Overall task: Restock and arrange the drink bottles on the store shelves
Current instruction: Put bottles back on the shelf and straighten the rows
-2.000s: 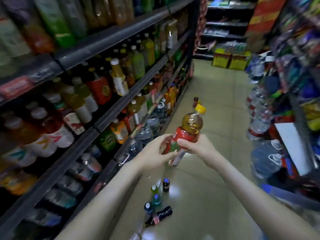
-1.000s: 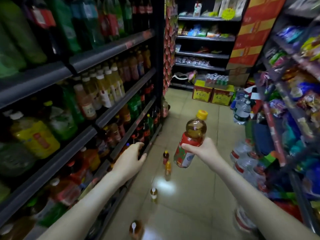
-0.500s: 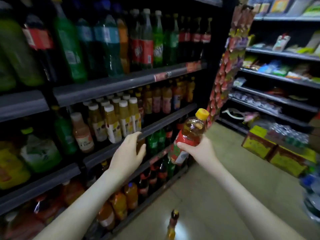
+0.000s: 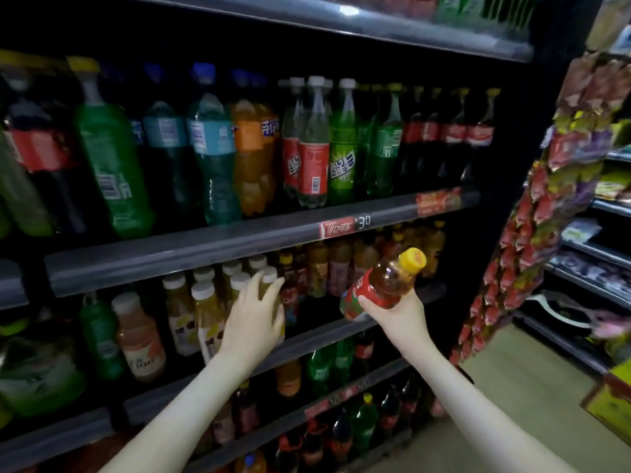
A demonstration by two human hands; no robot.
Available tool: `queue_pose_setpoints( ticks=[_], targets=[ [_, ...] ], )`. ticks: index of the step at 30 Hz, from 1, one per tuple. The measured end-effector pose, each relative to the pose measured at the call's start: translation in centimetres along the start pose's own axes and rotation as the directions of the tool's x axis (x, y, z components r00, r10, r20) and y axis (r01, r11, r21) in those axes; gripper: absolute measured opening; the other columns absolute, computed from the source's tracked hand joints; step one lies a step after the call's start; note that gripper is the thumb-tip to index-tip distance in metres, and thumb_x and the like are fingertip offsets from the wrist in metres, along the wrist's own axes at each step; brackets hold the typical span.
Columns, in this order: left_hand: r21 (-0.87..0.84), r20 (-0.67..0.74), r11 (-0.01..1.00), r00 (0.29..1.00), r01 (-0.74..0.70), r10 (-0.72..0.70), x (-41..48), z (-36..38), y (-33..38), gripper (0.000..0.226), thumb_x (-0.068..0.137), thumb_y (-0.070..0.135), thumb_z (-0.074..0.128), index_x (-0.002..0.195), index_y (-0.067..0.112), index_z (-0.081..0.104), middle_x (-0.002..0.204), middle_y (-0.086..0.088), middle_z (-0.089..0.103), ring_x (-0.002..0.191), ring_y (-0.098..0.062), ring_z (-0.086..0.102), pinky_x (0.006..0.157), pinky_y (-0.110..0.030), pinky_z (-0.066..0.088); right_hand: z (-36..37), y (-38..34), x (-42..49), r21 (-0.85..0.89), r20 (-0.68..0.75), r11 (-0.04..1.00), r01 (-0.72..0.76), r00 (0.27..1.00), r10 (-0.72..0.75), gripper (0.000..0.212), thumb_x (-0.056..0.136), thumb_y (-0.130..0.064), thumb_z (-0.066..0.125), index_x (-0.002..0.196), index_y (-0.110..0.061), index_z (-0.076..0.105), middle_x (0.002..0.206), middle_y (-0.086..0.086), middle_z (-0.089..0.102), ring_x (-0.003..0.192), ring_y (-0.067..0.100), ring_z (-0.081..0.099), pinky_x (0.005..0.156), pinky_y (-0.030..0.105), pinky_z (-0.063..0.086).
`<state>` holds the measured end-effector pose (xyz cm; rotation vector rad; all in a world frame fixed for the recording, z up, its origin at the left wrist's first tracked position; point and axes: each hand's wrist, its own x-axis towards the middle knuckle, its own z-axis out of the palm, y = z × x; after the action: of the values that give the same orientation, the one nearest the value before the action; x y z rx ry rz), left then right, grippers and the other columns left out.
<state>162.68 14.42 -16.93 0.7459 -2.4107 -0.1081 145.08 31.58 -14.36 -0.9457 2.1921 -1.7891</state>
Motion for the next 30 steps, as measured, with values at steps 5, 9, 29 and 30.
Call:
queue_pose_setpoints(
  ticks=[5,9,29,30],
  targets=[
    [0.185,0.095,0.978,0.988,0.099,-0.118,1.2,6.6,0.7,0.071,0.063,0.009,0.082,0.129,0.011,0.057,0.13,-0.03,0.051,0.116,-0.046,0.053,0.089,-0.055,0.048,1.2,6.4,5.2,0.009,0.155,0.997,-0.07,0.986,0.068,0.068,0.075,-0.018,0.082,0.133,-0.018,0.046,0.108,-0.009,0.058,0.103,0.009,0.054,0.091,0.023,0.039],
    [0.319,0.181,0.924,0.943,0.212,-0.279,2.4,9.9,2.7,0.078,0.058,0.018,0.085,0.131,0.014,0.057,0.13,-0.029,0.052,0.118,-0.046,0.053,0.093,-0.055,0.045,3.6,9.5,9.6,0.033,0.295,0.994,-0.101,0.951,0.087,0.067,0.076,-0.018,0.08,0.134,-0.017,0.045,0.114,-0.007,0.058,0.105,0.01,0.053,0.093,0.024,0.039],
    [0.46,0.058,0.816,0.906,0.349,-0.42,3.5,14.2,4.5,0.085,0.052,0.023,0.087,0.13,0.013,0.052,0.133,-0.027,0.05,0.12,-0.046,0.051,0.093,-0.052,0.046,15.2,14.1,17.5,-0.073,0.669,0.996,-0.055,0.737,0.09,0.08,0.08,-0.025,0.076,0.144,-0.013,0.03,0.139,0.006,0.05,0.123,0.024,0.053,0.085,0.026,0.045],
    [0.447,0.05,0.825,0.911,0.346,-0.409,3.8,14.0,4.7,0.085,0.053,0.023,0.086,0.13,0.013,0.052,0.134,-0.026,0.049,0.119,-0.045,0.052,0.092,-0.051,0.047,15.0,14.1,17.5,-0.078,0.682,0.995,-0.055,0.725,0.094,0.079,0.08,-0.025,0.076,0.144,-0.013,0.03,0.139,0.005,0.051,0.121,0.023,0.054,0.083,0.025,0.044]
  ],
)
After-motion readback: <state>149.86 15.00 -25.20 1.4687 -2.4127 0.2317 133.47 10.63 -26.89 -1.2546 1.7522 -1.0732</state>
